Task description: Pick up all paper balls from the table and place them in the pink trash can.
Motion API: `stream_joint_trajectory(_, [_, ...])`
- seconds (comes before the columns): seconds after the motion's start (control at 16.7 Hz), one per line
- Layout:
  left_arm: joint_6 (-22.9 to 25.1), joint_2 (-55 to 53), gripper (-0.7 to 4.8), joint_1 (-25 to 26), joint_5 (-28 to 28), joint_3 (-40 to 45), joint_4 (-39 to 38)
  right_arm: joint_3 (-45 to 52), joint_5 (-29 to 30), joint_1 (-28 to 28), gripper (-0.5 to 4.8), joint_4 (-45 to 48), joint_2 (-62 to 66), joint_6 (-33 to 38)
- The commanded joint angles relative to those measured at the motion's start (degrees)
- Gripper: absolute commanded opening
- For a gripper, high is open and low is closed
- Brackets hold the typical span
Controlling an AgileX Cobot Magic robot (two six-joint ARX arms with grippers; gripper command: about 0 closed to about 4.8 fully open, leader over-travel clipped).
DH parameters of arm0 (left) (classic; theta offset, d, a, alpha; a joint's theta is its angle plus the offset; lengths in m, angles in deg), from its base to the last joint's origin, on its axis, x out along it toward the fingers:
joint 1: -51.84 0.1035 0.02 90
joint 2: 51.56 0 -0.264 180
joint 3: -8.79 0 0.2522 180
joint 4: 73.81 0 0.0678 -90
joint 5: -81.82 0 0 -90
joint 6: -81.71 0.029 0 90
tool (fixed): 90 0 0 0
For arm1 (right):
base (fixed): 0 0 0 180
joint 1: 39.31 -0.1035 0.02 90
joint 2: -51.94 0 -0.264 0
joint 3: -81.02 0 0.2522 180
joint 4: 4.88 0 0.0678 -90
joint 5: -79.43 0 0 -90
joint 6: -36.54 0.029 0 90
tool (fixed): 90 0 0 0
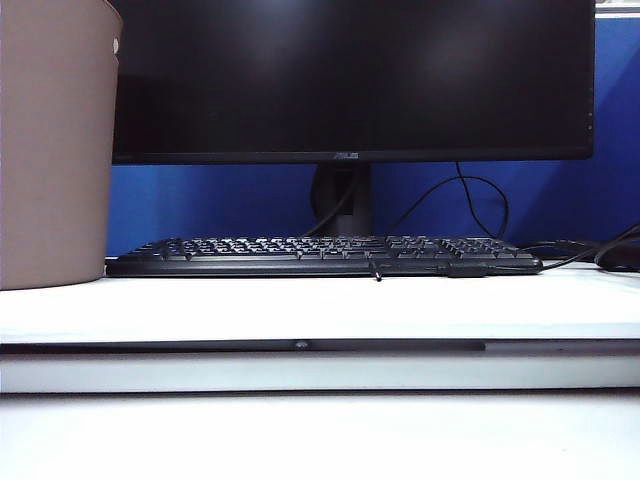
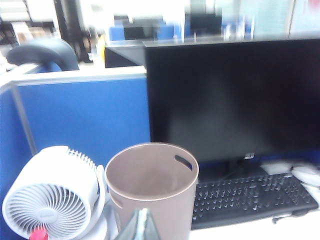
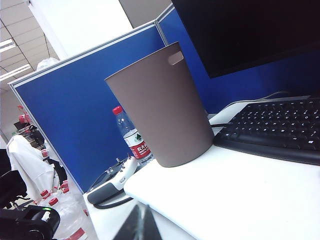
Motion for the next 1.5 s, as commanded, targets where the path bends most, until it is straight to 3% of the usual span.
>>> stream_joint_trajectory(0.06, [-0.7, 9.55, -0.05, 0.09, 1.14, 6.43, -0.46, -0.22, 0.11, 0.04, -0.01, 0.96, -0.11, -0.17])
stream_joint_trajectory(0.18, [-2.1, 16.28, -0.05, 0.09, 1.33, 14.1, -0.44, -0.22, 0.11, 0.02, -0.01, 0.98, -0.11, -0.17])
stream_joint_trajectory(0.36, [-9.97, 26.23, -0.05, 0.11, 1.29, 28.55, 1.75, -0.22, 0.11, 0.02, -0.01, 0.96, -0.11, -0.17])
stream_joint_trajectory(0.54, [-10.8, 35.89, -0.05, -0.02, 0.85, 50.45, 17.51, -0.22, 0.11, 0.02, -0.01, 0.96, -0.11, -0.17])
stream_joint_trajectory(0.6, [-10.93, 35.74, -0.05, 0.11, -0.37, 54.51, 18.82, -0.22, 0.22, 0.04, -0.01, 0.94, -0.11, -0.17])
stream_joint_trajectory(0.78, [-10.73, 35.52, -0.05, 0.07, -19.26, 71.25, 37.83, -0.2, 2.73, 0.17, -0.01, 0.5, -0.09, -0.17])
stream_joint_trajectory(0.84, [-10.14, 35.54, -0.05, 0.07, -20.35, 76.06, 43.04, -0.2, 3.69, 0.02, -0.01, 0.5, -0.09, -0.17])
stream_joint_trajectory(0.96, [-10.19, 35.21, -0.02, 0.07, -20.31, 85.5, 54.75, -0.2, 3.65, 0.04, -0.01, 0.5, -0.09, -0.17])
stream_joint_trajectory(1.08, [-10.73, 35.21, 0.89, 0.09, -14.34, 93.81, 64.02, -0.2, 3.58, 0.04, -0.01, 0.55, -0.09, -0.17])
stream_joint_trajectory(1.14, [-10.58, 35.19, 0.89, 0.09, -12.94, 97.2, 68.39, -0.2, 3.58, 0.04, -0.01, 0.55, -0.09, -0.17])
stream_joint_trajectory(1.32, [-3.06, 35.26, 0.89, 0.09, -10.27, 108.17, 85.46, -0.2, 3.58, 0.04, -0.01, 0.55, -0.09, -0.17])
stream_joint_trajectory(1.5, [2.21, 35.26, 0.89, 0.09, -9.79, 112.91, 89.96, -0.2, 3.58, 0.04, -0.01, 0.55, -0.09, -0.17])
